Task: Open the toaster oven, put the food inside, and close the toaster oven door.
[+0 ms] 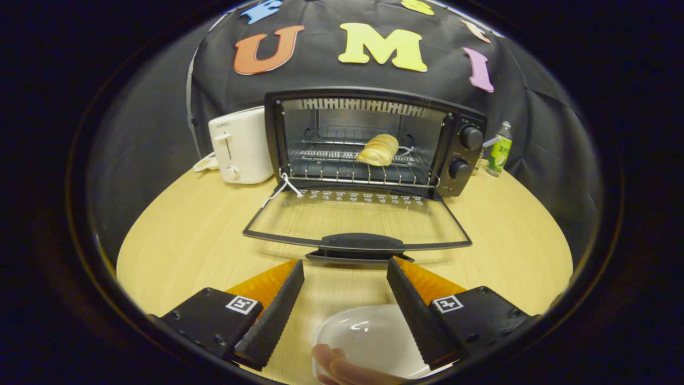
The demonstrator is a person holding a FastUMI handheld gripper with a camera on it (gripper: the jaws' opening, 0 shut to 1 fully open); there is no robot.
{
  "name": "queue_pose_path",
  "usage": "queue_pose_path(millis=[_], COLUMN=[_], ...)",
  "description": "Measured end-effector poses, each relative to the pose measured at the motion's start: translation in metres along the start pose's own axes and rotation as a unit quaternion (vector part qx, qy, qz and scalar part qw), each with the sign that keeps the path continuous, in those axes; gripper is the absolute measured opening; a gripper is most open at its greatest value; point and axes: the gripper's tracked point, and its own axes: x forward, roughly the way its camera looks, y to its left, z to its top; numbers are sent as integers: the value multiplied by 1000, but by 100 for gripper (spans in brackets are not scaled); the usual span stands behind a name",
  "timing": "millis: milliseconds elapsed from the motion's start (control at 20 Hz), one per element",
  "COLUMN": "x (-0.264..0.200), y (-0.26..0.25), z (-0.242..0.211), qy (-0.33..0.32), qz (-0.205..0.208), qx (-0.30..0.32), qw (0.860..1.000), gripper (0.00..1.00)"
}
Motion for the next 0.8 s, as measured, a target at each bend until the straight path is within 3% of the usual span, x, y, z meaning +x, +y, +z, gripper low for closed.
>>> queue_pose_path(millis=[300, 800], x=[7, 5], y=[0, 2], z=[5, 12], qy=[3, 26], qz=[-14, -3], qx=[-19, 24], qw=[1000, 999], gripper=[100, 100])
